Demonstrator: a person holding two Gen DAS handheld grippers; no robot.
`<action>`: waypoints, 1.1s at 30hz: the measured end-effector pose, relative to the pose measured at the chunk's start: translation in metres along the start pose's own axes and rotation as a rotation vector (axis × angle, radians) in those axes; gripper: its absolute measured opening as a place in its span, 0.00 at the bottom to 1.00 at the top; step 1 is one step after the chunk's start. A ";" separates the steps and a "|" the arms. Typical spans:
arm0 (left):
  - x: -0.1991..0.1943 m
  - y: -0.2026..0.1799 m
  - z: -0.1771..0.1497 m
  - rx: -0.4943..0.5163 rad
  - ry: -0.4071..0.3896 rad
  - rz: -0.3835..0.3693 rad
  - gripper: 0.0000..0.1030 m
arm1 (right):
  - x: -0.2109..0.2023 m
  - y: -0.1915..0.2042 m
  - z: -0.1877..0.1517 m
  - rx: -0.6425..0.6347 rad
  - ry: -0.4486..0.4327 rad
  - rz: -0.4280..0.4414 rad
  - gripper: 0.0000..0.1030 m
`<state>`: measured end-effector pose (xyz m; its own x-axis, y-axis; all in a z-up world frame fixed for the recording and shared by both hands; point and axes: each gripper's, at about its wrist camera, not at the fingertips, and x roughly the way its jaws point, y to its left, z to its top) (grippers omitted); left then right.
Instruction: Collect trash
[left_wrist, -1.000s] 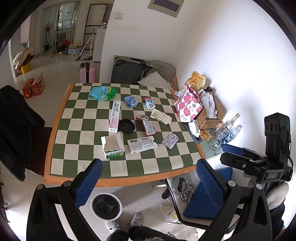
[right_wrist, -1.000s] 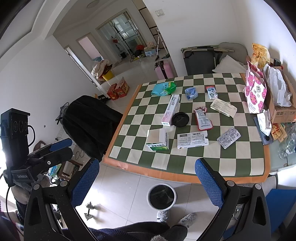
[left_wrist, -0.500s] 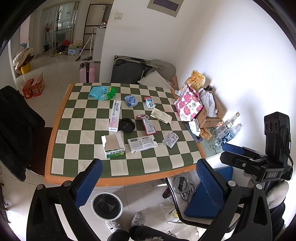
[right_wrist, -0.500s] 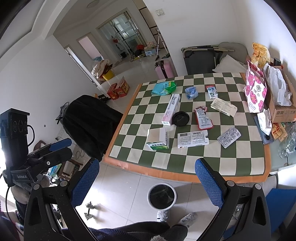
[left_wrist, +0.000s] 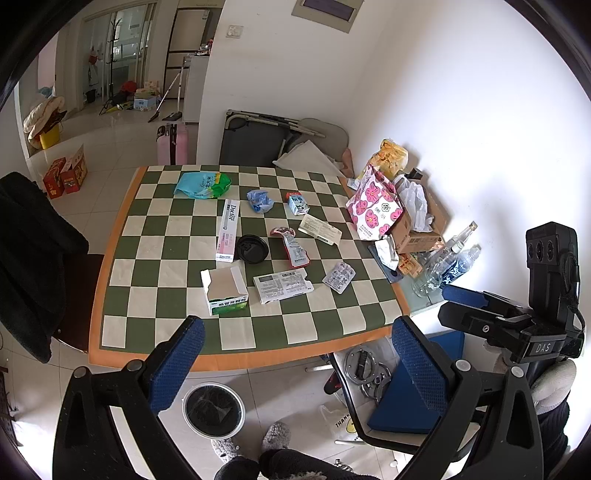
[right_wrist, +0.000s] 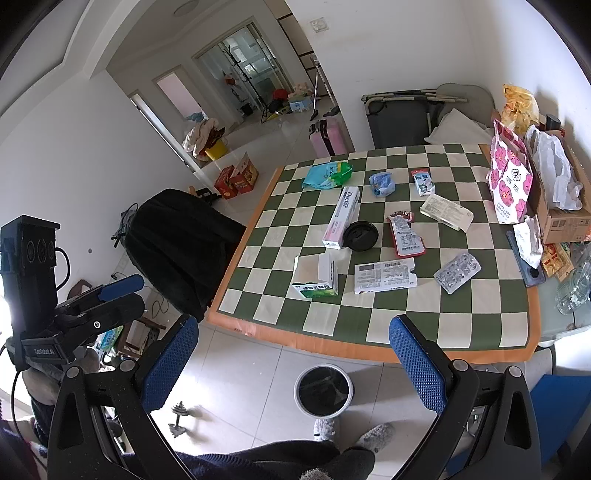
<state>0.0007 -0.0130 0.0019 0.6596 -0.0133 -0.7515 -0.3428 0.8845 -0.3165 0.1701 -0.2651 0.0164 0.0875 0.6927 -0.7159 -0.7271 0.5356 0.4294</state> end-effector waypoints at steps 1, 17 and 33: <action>0.000 0.000 0.000 0.000 0.000 0.001 1.00 | 0.001 0.000 -0.001 -0.001 0.000 -0.001 1.00; 0.001 -0.002 -0.002 0.001 0.001 0.006 1.00 | 0.002 0.000 0.000 0.006 -0.004 -0.002 1.00; 0.136 0.086 0.013 -0.102 0.210 0.430 1.00 | 0.102 -0.055 -0.001 0.285 0.067 -0.356 1.00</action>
<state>0.0701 0.0671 -0.1202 0.2981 0.2406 -0.9237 -0.6252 0.7804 0.0015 0.2184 -0.2241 -0.0807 0.2474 0.4135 -0.8762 -0.4425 0.8527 0.2775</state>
